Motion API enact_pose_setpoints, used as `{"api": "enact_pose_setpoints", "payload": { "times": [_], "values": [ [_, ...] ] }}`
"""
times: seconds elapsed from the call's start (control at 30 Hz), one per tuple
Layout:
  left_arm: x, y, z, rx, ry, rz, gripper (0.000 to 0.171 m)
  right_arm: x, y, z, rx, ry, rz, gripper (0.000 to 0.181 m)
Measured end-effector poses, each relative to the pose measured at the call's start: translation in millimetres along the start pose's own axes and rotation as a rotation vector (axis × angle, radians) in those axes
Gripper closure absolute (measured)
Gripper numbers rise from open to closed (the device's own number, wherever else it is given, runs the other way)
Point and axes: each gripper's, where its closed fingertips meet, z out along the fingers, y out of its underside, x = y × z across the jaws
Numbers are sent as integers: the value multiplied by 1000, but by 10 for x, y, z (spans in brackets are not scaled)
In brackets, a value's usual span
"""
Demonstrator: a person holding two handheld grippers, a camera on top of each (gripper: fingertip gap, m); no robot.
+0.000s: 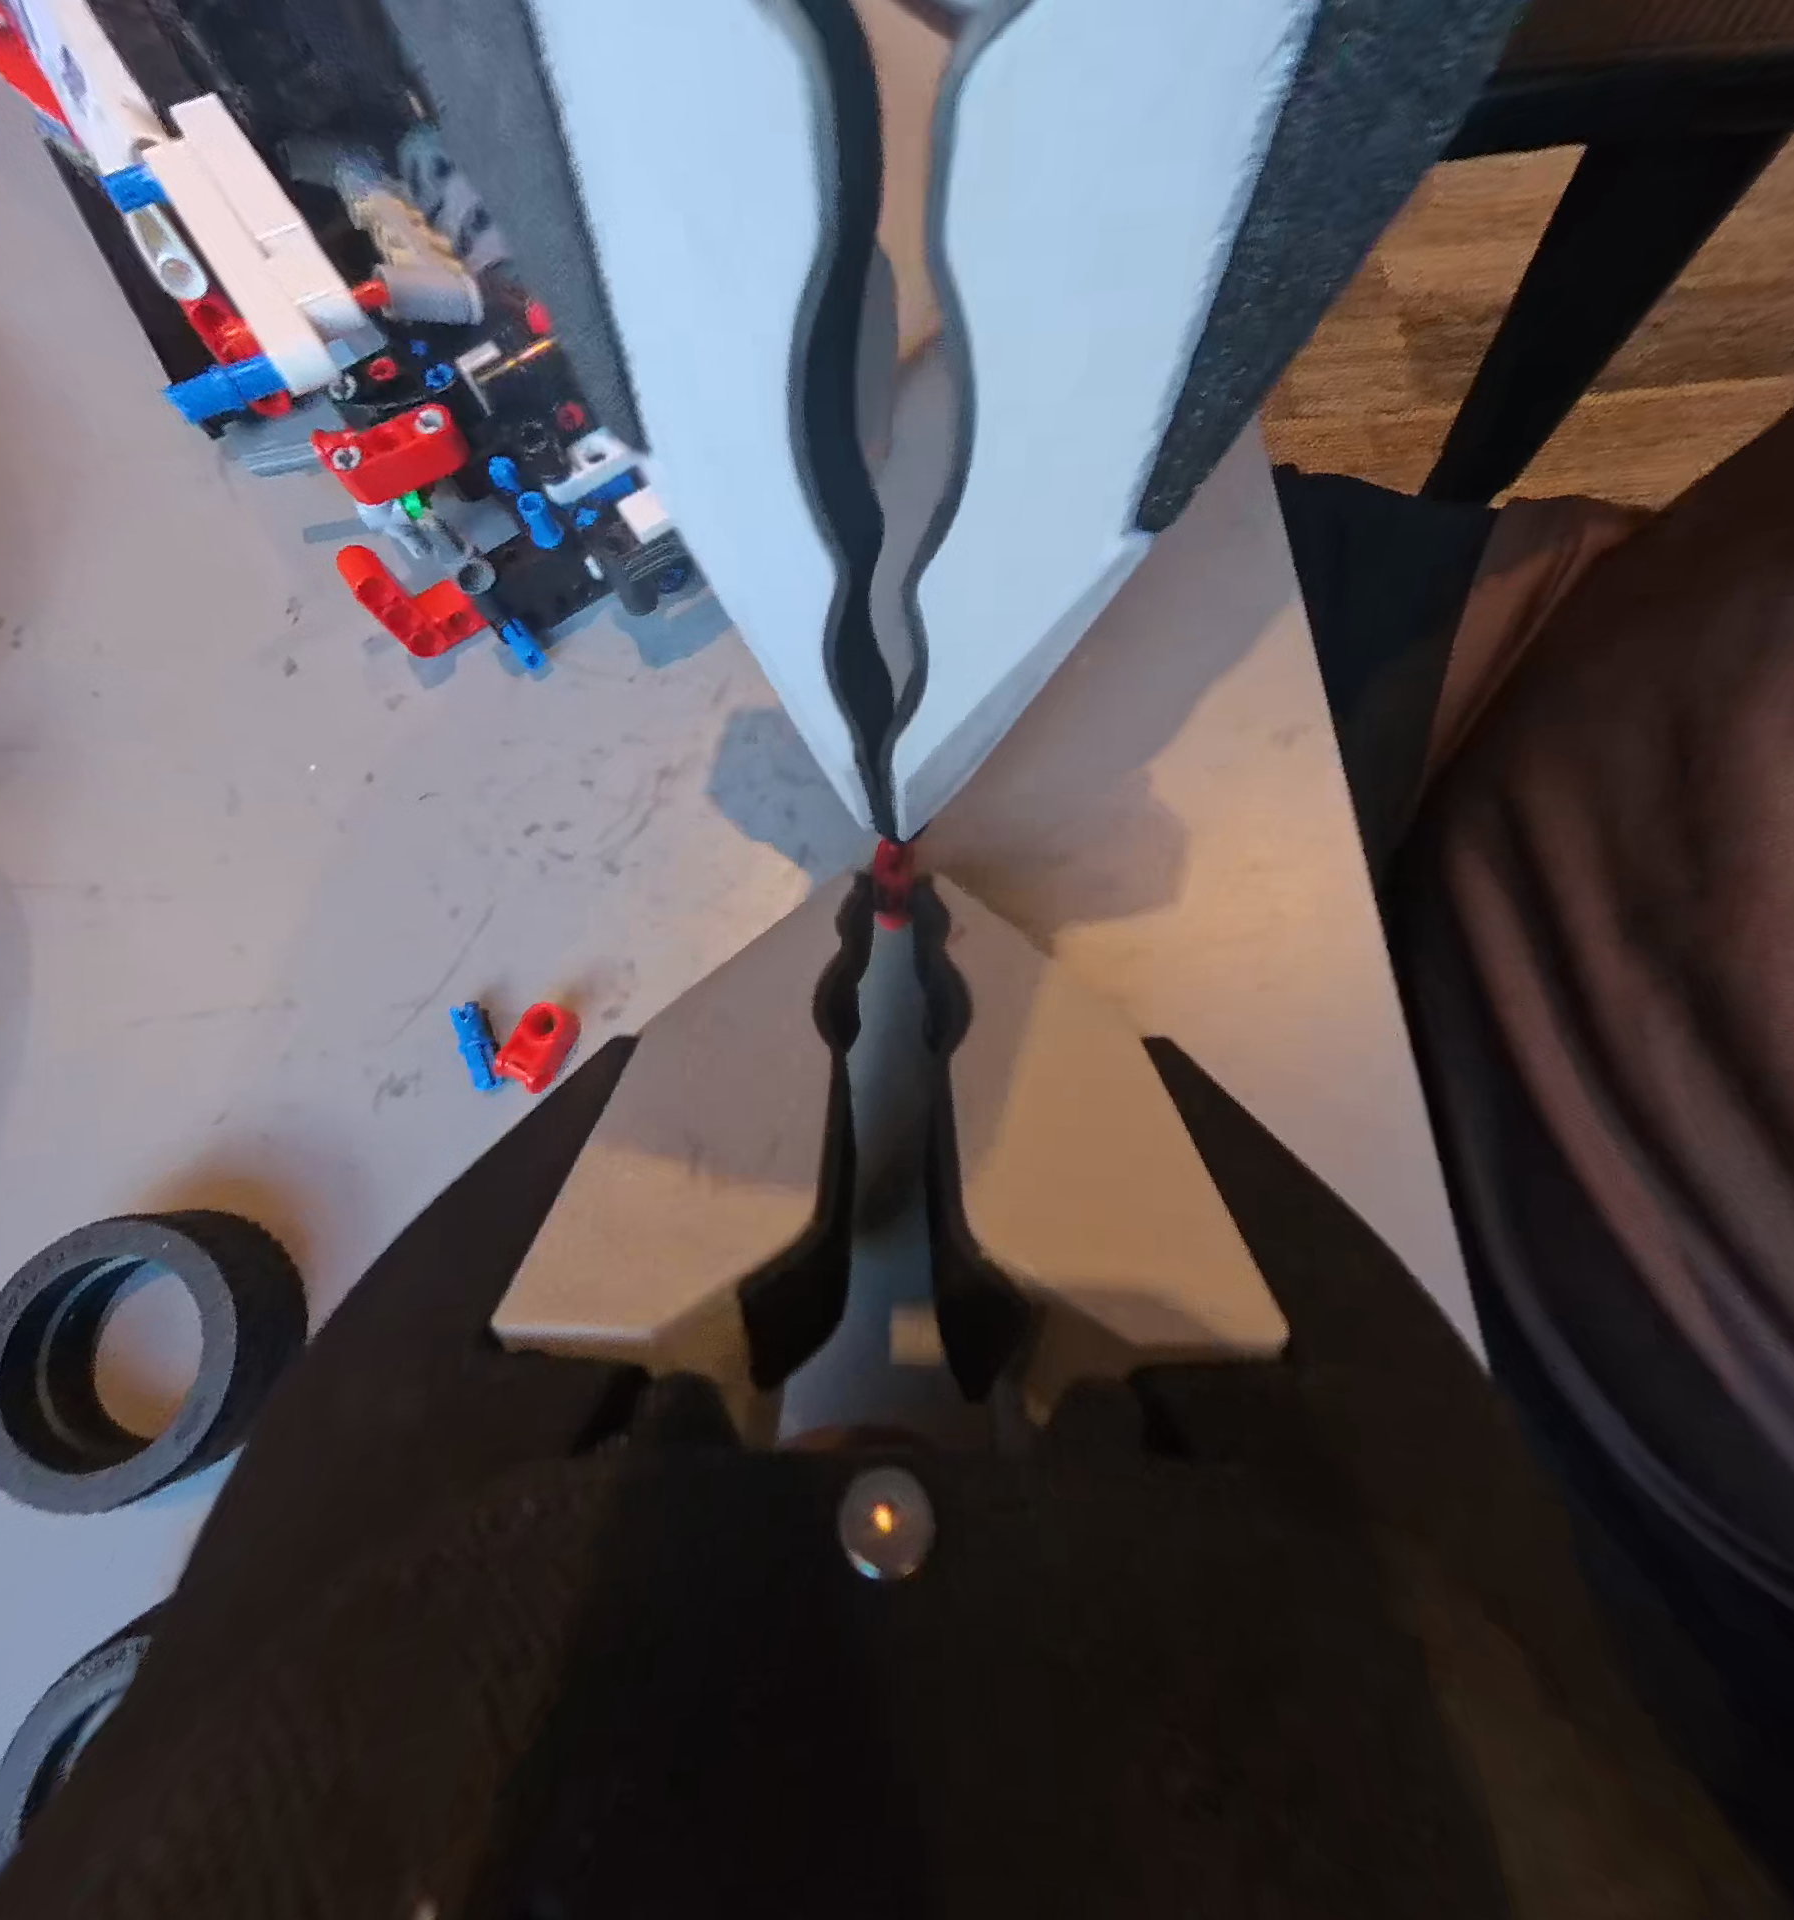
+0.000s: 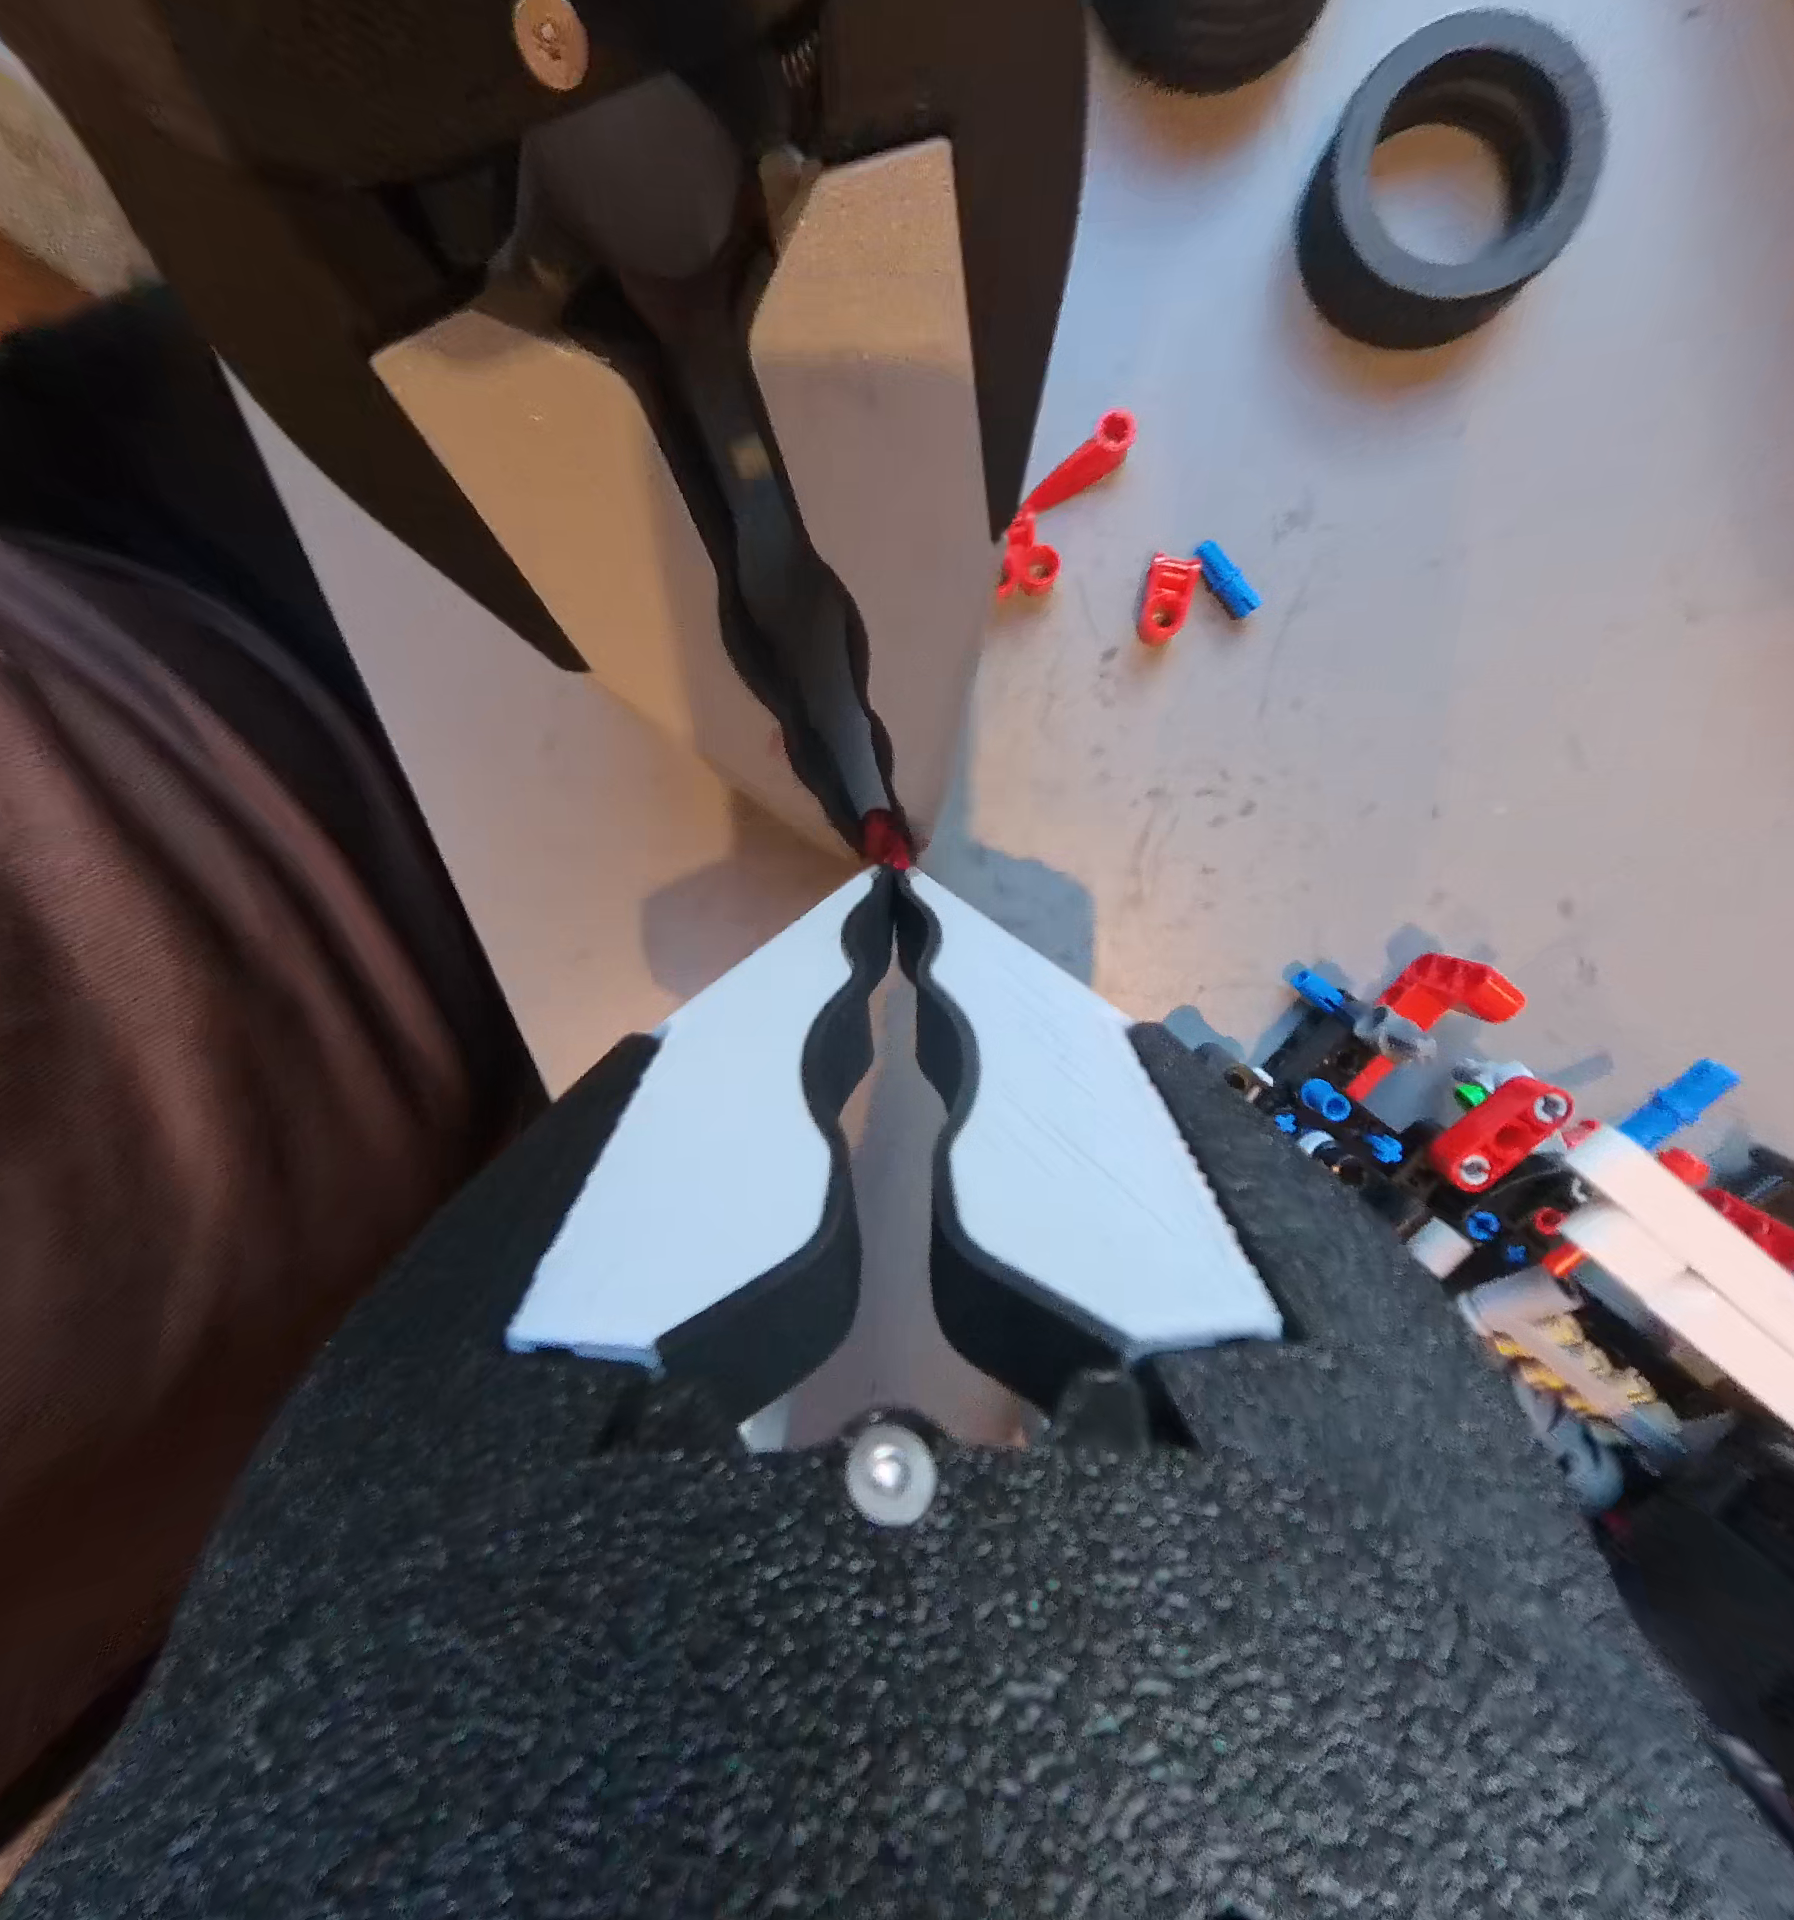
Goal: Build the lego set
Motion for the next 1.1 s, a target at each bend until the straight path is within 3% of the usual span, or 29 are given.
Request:
{"api": "enact_pose_setpoints", "payload": {
  "times": [0.1,0.17,0.23,0.3,0.4,0.5,0.63,0.7,0.8,1.1],
  "values": [
    [0,-67,-44,51,30,-44,167,54,-76,-100,166,46,38,181],
    [78,-216,-134,156,158,-186,167,86,-184,-319,344,74,85,181],
    [115,-384,-267,285,318,-381,167,79,-210,-538,474,61,142,169],
    [160,-453,-361,344,446,-506,167,17,-170,-683,550,30,156,163],
    [161,-435,-343,348,437,-555,167,-73,-37,-733,555,42,96,161],
    [103,-332,-241,280,274,-499,167,-77,64,-704,537,106,42,161],
    [-98,-26,-135,40,-115,-229,167,-100,89,-723,611,155,-25,161],
    [-141,69,-123,-50,-225,-115,167,-88,132,-737,645,174,-54,161],
    [-138,79,-92,-75,-274,-58,167,-24,221,-757,689,191,-75,161],
    [-131,20,-27,-6,-241,-25,167,90,312,-835,772,175,-88,162]
  ]
}}
